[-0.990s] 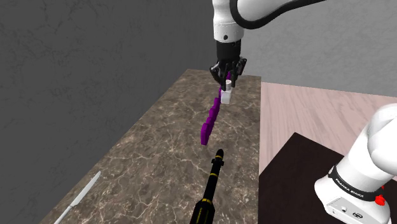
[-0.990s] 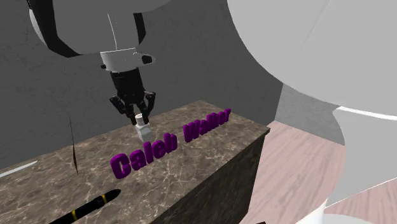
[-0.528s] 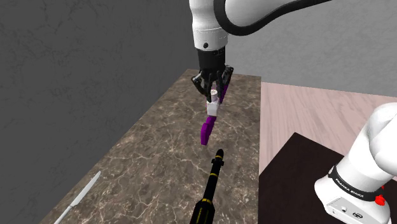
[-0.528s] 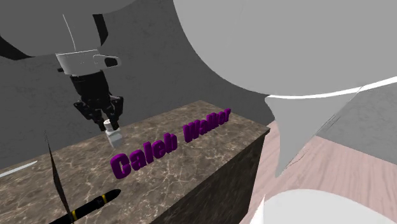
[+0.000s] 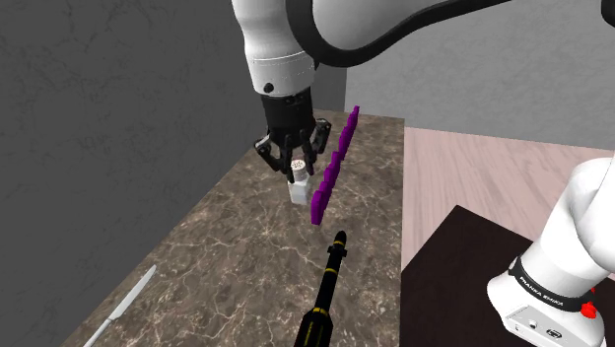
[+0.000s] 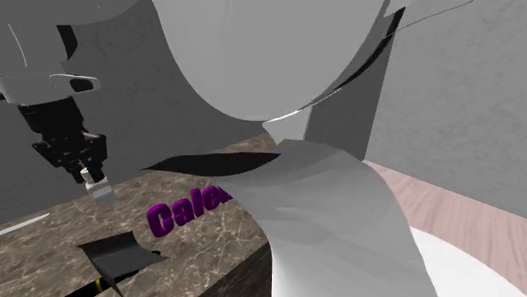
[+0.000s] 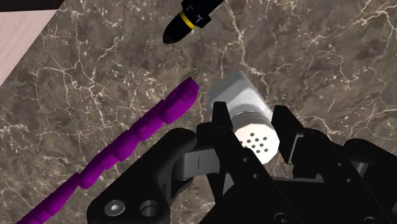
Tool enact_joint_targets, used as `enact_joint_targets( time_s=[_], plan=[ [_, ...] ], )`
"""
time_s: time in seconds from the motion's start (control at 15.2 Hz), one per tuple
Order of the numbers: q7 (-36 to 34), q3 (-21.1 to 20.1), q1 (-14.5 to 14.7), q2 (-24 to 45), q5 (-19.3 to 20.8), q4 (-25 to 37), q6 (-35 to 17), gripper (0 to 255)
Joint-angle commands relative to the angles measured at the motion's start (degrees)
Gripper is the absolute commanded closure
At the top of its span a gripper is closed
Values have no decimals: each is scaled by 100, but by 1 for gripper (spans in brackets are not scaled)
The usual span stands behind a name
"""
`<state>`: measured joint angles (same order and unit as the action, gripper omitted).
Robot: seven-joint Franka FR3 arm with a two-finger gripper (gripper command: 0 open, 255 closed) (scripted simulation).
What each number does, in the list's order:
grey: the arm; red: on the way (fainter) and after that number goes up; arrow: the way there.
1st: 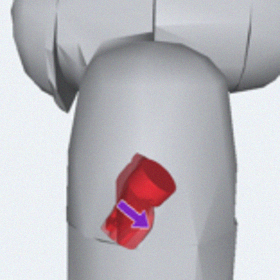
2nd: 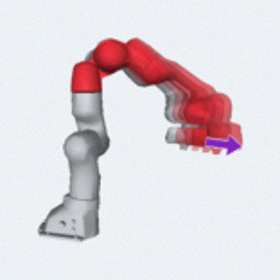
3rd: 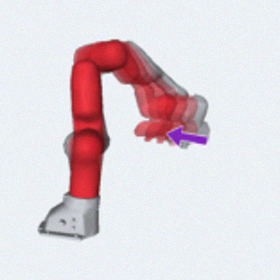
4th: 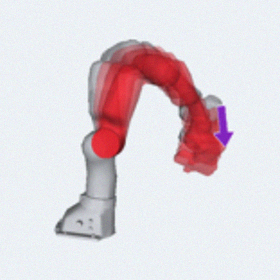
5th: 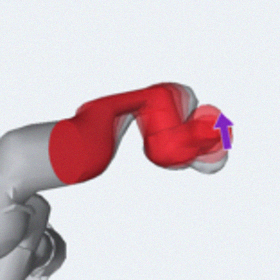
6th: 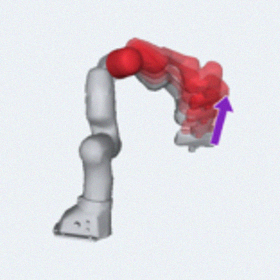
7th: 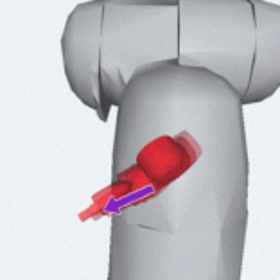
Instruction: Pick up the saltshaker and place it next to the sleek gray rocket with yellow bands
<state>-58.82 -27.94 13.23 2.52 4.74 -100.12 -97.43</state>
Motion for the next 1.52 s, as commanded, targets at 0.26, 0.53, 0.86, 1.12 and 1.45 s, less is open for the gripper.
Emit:
enact_joint_targets(
  time_s=[0.26, 0.53, 0.86, 1.12, 1.45],
  plan=[
    [-932, -339, 594, 1029, 460, 1185, 363, 255],
    [-1161, -376, 774, 1314, 598, 1305, 255, 255],
    [-1190, -362, 745, 1323, 612, 929, -126, 255],
    [-1222, -348, 731, 1356, 639, 661, -419, 255],
    [-1272, -328, 726, 1428, 691, 365, -774, 255]
  ],
)
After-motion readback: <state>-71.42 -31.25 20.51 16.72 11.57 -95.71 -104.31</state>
